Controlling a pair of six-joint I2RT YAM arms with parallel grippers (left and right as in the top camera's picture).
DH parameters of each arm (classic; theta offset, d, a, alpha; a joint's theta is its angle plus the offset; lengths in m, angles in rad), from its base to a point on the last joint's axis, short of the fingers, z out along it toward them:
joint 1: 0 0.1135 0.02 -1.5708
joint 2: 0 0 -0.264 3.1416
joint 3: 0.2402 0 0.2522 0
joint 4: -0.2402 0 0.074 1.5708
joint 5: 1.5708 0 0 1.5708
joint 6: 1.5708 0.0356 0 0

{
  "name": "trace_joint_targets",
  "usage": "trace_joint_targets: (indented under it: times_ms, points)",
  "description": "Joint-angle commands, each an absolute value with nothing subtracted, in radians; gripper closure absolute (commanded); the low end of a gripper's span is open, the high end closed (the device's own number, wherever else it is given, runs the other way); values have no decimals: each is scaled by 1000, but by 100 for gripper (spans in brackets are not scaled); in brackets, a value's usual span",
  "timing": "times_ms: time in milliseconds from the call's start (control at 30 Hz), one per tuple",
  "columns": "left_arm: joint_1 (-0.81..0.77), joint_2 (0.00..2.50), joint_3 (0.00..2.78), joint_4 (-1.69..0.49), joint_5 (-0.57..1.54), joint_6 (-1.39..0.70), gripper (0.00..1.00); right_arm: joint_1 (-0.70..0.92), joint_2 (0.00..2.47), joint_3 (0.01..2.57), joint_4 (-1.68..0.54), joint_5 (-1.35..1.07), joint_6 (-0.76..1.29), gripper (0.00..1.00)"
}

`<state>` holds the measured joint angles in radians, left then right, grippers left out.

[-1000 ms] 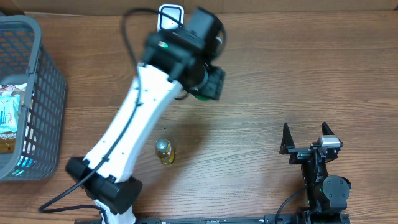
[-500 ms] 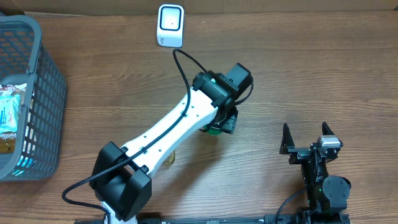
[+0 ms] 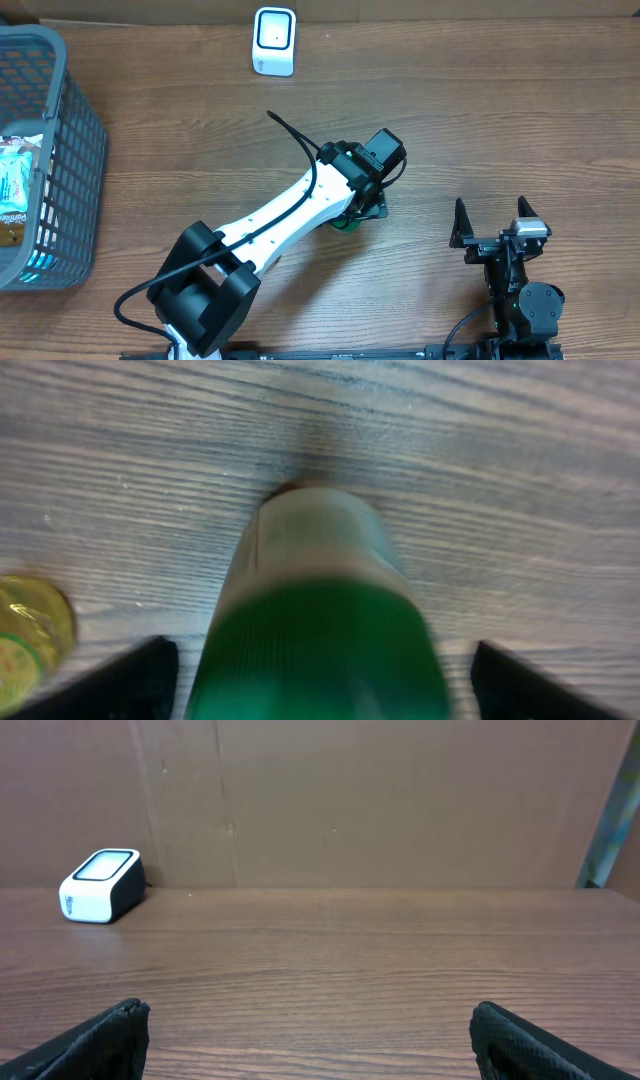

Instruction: Scan the item barcode

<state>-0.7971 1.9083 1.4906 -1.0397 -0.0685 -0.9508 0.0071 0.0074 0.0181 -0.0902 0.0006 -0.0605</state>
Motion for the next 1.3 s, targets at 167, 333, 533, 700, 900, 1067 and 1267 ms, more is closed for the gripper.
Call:
trace_joint_targets:
  times_ms: [167, 333, 533, 700, 900, 1067, 1267]
  points:
    - [-797, 1908, 1503, -1035, -60, -781, 0, 12, 3, 8, -84, 5, -65, 0]
    - [-779, 1907, 1573, -1046, -63, -375, 0, 12, 3, 8, -84, 5, -65, 0]
    - [-778, 1909, 1591, -1039, -63, 4, 0, 12, 3, 8, -84, 6, -65, 0]
    - [-778, 1909, 1566, -1023, -62, 76, 0, 12, 3, 8, -84, 5, -65, 0]
    - [-778, 1909, 1519, -1001, -62, 83, 1, 12, 3, 8, -84, 6, -64, 0]
    - [-778, 1909, 1487, -1004, -62, 83, 1, 12, 3, 8, -84, 5, -65, 0]
    - [-778, 1909, 1428, -970, -63, 84, 5, 12, 3, 8, -84, 6, -65, 0]
